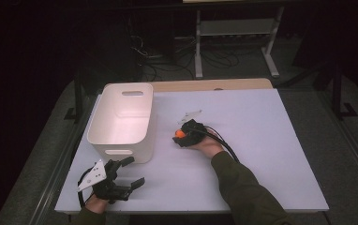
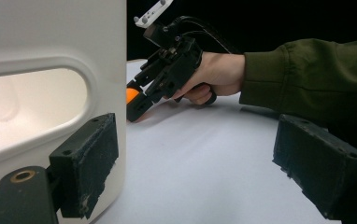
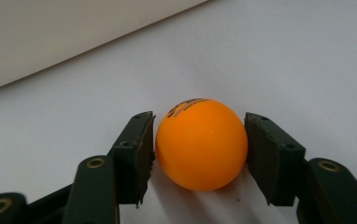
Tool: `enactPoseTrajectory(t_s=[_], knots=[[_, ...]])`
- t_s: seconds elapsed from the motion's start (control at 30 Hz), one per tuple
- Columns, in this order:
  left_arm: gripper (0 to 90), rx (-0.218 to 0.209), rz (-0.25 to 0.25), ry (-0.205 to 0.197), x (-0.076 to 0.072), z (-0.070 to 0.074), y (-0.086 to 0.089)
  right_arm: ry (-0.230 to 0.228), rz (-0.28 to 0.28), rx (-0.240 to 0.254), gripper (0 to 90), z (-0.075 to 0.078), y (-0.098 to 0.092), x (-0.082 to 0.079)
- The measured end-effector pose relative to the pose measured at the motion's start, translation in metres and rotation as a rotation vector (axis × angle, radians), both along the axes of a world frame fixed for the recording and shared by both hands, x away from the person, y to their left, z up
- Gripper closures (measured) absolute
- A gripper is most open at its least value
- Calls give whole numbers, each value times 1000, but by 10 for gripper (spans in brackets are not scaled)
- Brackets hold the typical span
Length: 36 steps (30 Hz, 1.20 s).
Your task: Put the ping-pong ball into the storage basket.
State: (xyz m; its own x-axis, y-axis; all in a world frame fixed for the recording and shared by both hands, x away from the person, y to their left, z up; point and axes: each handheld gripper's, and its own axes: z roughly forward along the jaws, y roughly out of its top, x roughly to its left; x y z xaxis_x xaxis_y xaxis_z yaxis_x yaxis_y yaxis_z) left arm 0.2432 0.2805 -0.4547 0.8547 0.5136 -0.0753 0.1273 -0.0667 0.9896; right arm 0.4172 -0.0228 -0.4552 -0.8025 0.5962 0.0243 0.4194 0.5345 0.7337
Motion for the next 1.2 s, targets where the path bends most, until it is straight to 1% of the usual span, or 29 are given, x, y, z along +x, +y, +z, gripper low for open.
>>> enactPoseTrajectory(t_s=[0.17, 0.8, 1.07, 1.2], knots=[[137, 1, 0, -1, 0, 0, 0, 3, -3, 8, 486, 0, -1, 1], [137, 2, -1, 0, 0, 0, 0, 14, -2, 15, 492, 2, -2, 1], [137, 2, -1, 0, 0, 0, 0, 21, 9, 7, 492, 4, -3, -1], [137, 2, -1, 0, 0, 0, 0, 24, 16, 13, 492, 5, -3, -2]])
